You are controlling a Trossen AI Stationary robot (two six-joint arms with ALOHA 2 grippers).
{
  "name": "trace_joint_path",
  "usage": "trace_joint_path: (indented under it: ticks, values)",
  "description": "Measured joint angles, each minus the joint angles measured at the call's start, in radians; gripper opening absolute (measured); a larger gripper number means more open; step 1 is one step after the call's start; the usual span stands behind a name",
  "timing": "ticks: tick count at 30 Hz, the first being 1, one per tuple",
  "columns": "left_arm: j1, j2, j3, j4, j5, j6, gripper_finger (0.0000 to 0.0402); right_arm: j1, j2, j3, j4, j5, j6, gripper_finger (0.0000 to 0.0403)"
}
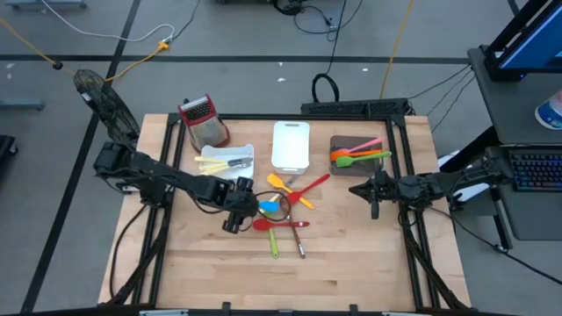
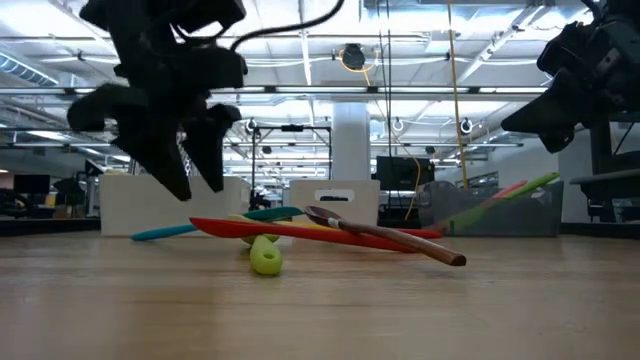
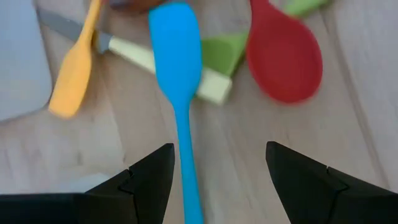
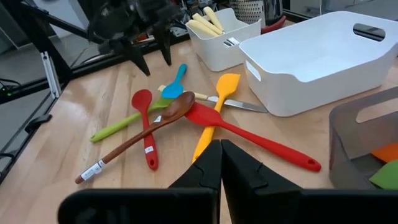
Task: Pick & Place Kitchen Items
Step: Put the blue spatula into the black bin
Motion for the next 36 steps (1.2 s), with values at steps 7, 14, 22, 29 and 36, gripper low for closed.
trace_joint_path:
  ticks: [7,14,22,29,36]
  values:
    - [0.002,0.09,-0.001,0.017,-0.004,0.011,0.0257,0.0,0.0,0.0,0.006,0.0,0.0,0.0]
    - [0.021,0.149,0.001,0.031,-0.051,0.024,0.0257,0.0,0.0,0.0,0.007,0.0,0.0,0.0]
    - [0.039,0.155,0.0,0.032,-0.065,-0.014,0.0257,0.001,0.0,0.0,0.007,-0.001,0.0,0.0]
    - [0.04,0.097,-0.003,0.019,-0.093,-0.079,0.0257,0.001,0.0,0.0,0.007,0.0,0.0,0.0]
    - [0.073,0.105,-0.002,0.055,-0.069,-0.013,0.0257,0.001,0.0,0.0,0.006,0.0,0.0,0.0]
